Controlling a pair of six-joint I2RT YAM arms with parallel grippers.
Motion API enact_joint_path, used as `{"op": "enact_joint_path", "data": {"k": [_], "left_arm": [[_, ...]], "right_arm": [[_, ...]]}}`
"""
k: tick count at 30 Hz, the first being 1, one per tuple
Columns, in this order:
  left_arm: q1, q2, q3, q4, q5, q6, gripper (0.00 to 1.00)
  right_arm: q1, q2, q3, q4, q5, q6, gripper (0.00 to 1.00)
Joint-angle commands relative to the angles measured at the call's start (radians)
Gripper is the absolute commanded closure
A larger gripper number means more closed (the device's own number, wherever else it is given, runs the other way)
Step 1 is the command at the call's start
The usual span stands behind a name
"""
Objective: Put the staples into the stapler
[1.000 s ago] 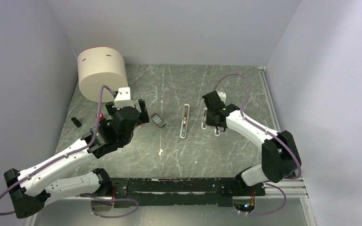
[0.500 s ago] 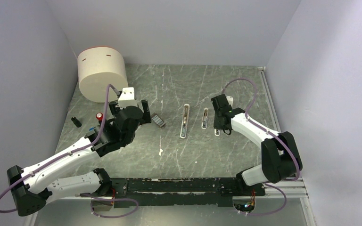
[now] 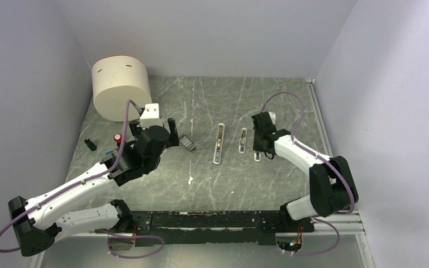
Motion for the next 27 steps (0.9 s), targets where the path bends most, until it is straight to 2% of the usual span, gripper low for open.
{"op": "enact_joint_path", "data": {"k": [1, 27], "left_arm": [[0.004, -0.015, 0.017, 0.022, -0.001, 0.007, 0.05], [0.004, -0.013, 0.018, 0.018, -0.002, 0.006, 0.05]], "right_arm": [[-0.013, -0.003, -0.011, 0.024, 0.014, -0.016, 0.8], [-0.014, 0.063, 0.001, -0.014, -0.03, -0.004, 0.8]]}}
